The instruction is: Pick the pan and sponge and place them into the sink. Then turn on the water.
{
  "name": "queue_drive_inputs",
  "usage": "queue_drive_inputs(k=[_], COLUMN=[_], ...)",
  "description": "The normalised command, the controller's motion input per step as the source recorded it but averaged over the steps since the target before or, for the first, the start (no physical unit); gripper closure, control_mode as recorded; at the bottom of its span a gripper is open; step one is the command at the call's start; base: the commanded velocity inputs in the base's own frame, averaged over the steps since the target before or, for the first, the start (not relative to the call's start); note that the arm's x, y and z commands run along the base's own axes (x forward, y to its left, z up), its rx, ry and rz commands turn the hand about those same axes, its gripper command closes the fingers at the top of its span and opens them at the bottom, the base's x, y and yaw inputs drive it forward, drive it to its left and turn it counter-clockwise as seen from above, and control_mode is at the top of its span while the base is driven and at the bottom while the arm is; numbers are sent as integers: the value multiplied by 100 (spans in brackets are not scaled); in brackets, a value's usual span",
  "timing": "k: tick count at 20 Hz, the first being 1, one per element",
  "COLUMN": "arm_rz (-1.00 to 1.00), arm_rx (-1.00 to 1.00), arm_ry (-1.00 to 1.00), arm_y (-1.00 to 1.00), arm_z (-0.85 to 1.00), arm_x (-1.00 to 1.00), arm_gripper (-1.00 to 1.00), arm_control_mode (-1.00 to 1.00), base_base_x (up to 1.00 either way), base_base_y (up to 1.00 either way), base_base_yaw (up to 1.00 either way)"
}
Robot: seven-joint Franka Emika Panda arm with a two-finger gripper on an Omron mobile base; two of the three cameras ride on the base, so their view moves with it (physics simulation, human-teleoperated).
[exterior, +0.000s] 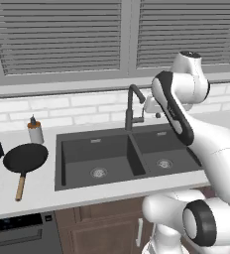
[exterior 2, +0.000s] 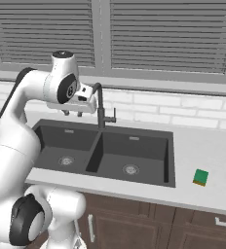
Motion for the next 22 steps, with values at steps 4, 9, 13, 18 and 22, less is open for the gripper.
queue_drive_inputs(k=[4,9,13,18,22], arm_rz=[-5,-8,0,0,0], arm_rx=[-1,-4,-2,0,-4], arm_ry=[1,0,3,9,7], arm_y=[52,100,100,100,100], arm_z=[-6,-30,-44,-64,-70], arm_x=[9,29,33,52,57], arm_gripper=[-100,-100,-100,-100,-100], arm_control_mode=[-100,-100,-100,-100,-100], base_base_x=[0,0,0,0,0], base_base_y=[0,0,0,0,0], base_base_yaw=[0,0,0,0,0])
